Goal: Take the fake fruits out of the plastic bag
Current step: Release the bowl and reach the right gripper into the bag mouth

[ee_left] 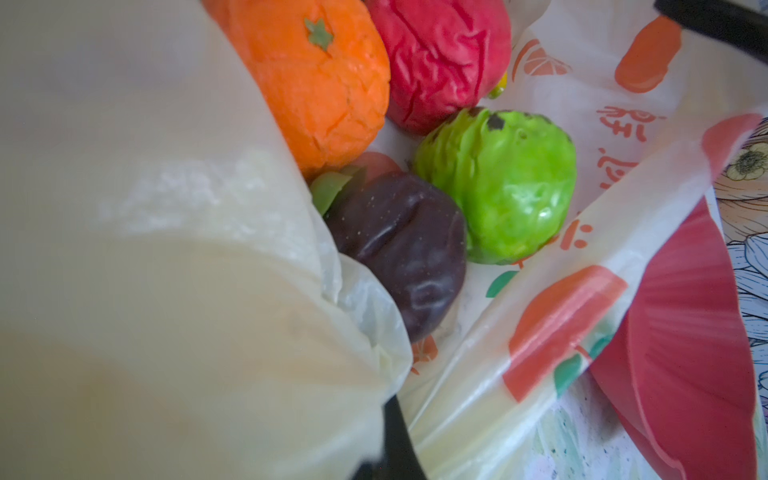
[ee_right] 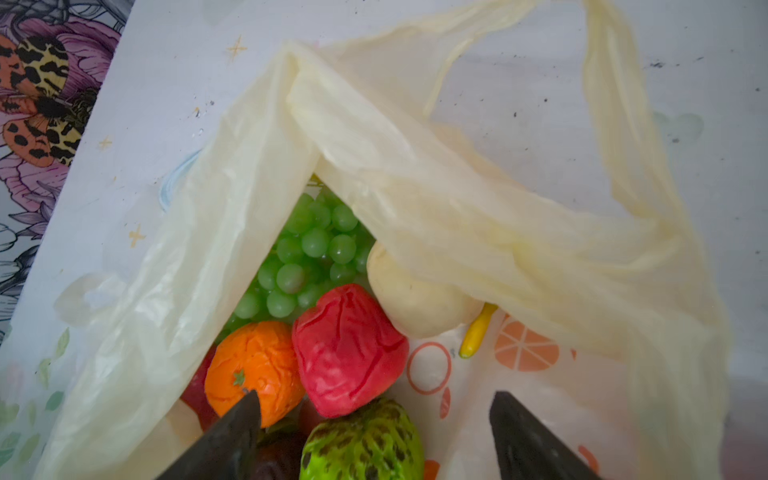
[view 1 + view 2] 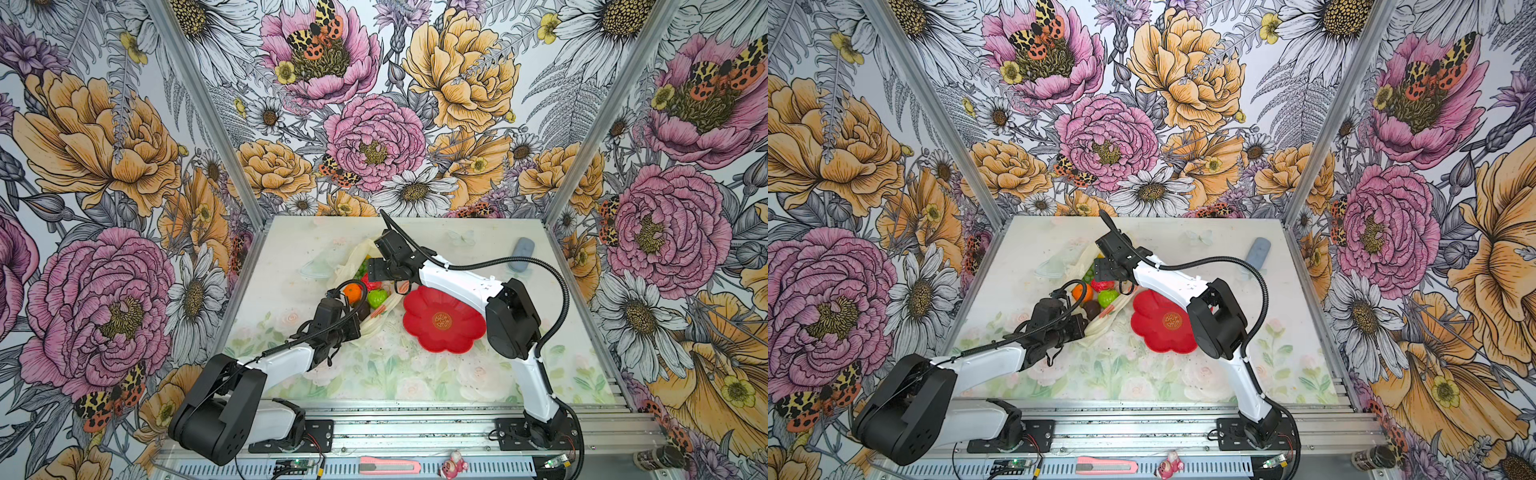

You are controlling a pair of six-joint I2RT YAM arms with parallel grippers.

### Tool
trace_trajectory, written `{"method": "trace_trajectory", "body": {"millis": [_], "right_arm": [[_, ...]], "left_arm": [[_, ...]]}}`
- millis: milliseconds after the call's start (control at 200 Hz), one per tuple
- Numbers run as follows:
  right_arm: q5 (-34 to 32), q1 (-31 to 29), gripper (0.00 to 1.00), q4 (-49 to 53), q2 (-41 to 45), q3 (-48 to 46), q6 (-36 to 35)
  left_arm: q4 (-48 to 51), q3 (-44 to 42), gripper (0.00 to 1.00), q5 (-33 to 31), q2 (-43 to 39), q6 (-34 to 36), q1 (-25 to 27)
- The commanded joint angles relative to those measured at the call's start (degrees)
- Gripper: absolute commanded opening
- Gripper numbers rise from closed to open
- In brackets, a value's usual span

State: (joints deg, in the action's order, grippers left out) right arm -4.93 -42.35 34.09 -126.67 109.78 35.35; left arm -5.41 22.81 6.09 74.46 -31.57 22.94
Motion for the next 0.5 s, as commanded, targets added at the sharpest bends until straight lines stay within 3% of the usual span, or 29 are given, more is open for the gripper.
{"method": "trace_trajectory", "body": {"millis": [0,495], "right_arm": [[-0.3,1.1,0.85,-0.5,-3.3,4.3,-1.4],[1.1,2.0,0.82,-0.2,-13.0,12.0,-3.7]], "left_arm": [[-1.2,-0.1,0.0,1.4,-0.9,-0.3,-0.6],[-1.2,0.1,0.0,1.4,-0.3,-0.2,-0.7]]}}
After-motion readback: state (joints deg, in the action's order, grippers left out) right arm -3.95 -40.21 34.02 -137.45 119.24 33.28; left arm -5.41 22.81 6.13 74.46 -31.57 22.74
